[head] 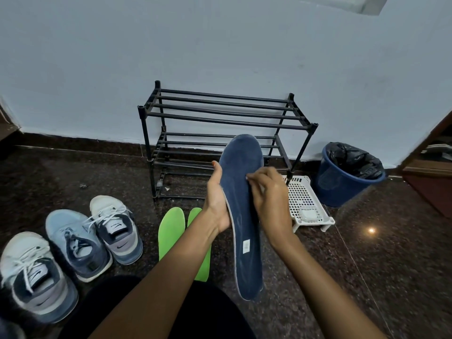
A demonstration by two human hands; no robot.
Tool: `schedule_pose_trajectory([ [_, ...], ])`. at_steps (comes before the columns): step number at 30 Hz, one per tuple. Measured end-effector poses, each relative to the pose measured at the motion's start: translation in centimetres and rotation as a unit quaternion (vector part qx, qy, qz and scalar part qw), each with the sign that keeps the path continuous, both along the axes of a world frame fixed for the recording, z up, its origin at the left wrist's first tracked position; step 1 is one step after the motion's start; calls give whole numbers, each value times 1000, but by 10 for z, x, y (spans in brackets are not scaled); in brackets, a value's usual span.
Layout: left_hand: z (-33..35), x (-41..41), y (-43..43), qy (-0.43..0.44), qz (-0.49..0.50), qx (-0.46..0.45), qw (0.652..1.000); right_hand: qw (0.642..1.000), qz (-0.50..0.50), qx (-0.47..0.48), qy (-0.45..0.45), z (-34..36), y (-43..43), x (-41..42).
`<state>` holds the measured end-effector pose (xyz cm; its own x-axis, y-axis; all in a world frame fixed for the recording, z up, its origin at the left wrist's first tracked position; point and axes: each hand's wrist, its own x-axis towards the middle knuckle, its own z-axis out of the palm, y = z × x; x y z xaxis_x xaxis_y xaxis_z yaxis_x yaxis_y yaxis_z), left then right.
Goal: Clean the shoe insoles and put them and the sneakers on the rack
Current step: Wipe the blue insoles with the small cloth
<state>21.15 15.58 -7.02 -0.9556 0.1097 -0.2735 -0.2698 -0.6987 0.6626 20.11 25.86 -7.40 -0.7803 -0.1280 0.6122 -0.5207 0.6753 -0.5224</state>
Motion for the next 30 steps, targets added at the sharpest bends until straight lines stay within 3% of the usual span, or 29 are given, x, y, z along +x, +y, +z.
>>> schedule_pose_trajectory([
  [4, 0, 0, -3, -1, 12, 8, 1000, 999, 23, 10, -20, -7, -5, 12],
  [10, -1, 1, -3, -3, 1, -1, 1000, 999, -19, -33, -30, 5, -4, -4],
  [16, -3, 0, -4, -6, 15, 11, 1000, 999, 24, -17, -32, 1, -13, 13],
  [22, -5, -1, -1, -4, 0, -7, 1000, 998, -40, -41, -34, 12, 2, -10],
  [27, -7, -4, -3, -5, 19, 10, 1000, 999, 25, -18, -43, 0, -12, 14],
  [30, -9, -4, 0, -1, 12, 3, 1000, 999, 14, -26, -43, 3, -5, 7],
])
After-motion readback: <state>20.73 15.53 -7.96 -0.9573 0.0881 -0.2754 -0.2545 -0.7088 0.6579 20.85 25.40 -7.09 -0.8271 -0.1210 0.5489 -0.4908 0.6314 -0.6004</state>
